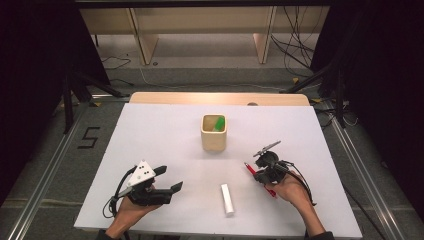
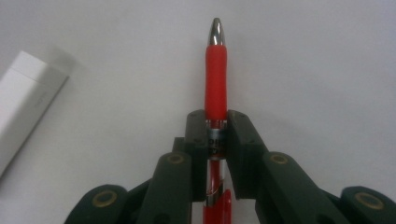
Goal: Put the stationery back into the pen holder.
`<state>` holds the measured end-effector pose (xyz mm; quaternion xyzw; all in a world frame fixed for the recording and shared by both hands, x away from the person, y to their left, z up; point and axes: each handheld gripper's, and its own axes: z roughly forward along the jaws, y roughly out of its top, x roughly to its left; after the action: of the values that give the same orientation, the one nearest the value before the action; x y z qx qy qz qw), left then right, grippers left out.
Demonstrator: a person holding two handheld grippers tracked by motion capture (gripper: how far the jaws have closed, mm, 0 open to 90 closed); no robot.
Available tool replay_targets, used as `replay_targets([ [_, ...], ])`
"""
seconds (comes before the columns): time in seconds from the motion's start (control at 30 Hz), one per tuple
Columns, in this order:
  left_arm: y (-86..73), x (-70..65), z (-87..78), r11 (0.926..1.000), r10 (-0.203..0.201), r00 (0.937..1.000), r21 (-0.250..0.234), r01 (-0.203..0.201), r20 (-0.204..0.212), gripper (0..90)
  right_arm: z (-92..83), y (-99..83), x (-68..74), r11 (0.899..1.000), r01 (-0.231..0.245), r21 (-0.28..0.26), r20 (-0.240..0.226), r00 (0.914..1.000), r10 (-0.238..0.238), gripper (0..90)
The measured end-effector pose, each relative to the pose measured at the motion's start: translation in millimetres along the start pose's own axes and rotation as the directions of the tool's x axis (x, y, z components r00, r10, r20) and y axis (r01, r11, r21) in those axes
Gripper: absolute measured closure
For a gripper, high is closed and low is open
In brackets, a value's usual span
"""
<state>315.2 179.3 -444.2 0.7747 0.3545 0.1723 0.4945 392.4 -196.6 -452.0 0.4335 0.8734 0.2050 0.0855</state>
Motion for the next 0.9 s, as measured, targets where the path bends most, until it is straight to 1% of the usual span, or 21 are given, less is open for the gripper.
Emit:
replay_targets([
  [0.13, -0.4, 0.6, 0.1, 0.9999, -0.008, 1.0000, -0.007, 0.008, 0.001, 21.1, -10.0, 0.3, -2.9, 0.997, -0.016, -0.077, -0.020, 0.9997, 0.015, 79.8],
  [0.2, -0.4, 1.3, -0.3, 0.9999, -0.013, 0.9999, -0.010, 0.013, 0.002, 21.0, -15.2, 0.8, -3.8, 0.992, -0.026, -0.123, -0.028, 0.9993, 0.023, 79.8],
  [0.23, -0.5, 1.5, -0.4, 0.9998, -0.017, 0.9998, -0.013, 0.017, 0.002, 21.0, -18.1, 1.1, -3.9, 0.989, -0.022, -0.149, -0.030, 0.9994, 0.018, 79.8],
  [0.3, -0.8, 2.0, -0.5, 0.9997, -0.018, 0.9998, -0.017, 0.018, 0.000, 21.0, -23.3, 1.9, -3.6, 0.980, -0.031, -0.198, -0.042, 0.9989, 0.023, 79.8],
  [0.33, -0.9, 2.0, -0.4, 0.9996, -0.020, 0.9998, -0.019, 0.020, 0.001, 21.0, -25.6, 2.6, -3.0, 0.974, -0.026, -0.225, -0.043, 0.9989, 0.017, 79.8],
  [0.37, -0.9, 2.1, -0.3, 0.9996, -0.021, 0.9998, -0.021, 0.021, 0.001, 21.0, -28.0, 3.2, -2.2, 0.968, -0.034, -0.247, -0.051, 0.9985, 0.022, 79.8],
  [0.43, -1.0, 2.0, -0.2, 0.9995, -0.023, 0.9997, -0.023, 0.023, 0.002, 20.8, -31.8, 4.7, -0.8, 0.957, -0.028, -0.289, -0.042, 0.9990, 0.017, 79.8],
  [0.47, -1.1, 1.9, -0.1, 0.9995, -0.023, 0.9997, -0.023, 0.023, 0.003, 20.7, -33.6, 5.5, -0.2, 0.951, -0.033, -0.307, -0.044, 0.9988, 0.020, 79.8],
  [0.6, -1.3, 2.3, 0.0, 0.9994, -0.024, 0.9997, -0.025, 0.024, 0.004, 20.4, -38.5, 10.3, 1.5, 0.933, -0.037, -0.359, -0.045, 0.9987, 0.022, 79.8],
  [0.73, -1.5, 3.1, -0.7, 0.9989, -0.030, 0.9996, -0.037, 0.030, 0.000, 20.4, -41.0, 18.2, 3.0, 0.918, -0.048, -0.394, -0.057, 0.9980, 0.027, 79.8],
  [0.83, -1.7, 4.2, -1.3, 0.9987, -0.028, 0.9996, -0.044, 0.028, -0.006, 20.4, -41.8, 25.6, 4.7, 0.907, -0.046, -0.420, -0.057, 0.9981, 0.024, 79.8],
  [0.9, -1.7, 4.4, -1.5, 0.9984, -0.033, 0.9994, -0.046, 0.033, -0.007, 20.4, -42.1, 30.9, 5.1, 0.900, -0.055, -0.433, -0.070, 0.9972, 0.027, 79.8],
])
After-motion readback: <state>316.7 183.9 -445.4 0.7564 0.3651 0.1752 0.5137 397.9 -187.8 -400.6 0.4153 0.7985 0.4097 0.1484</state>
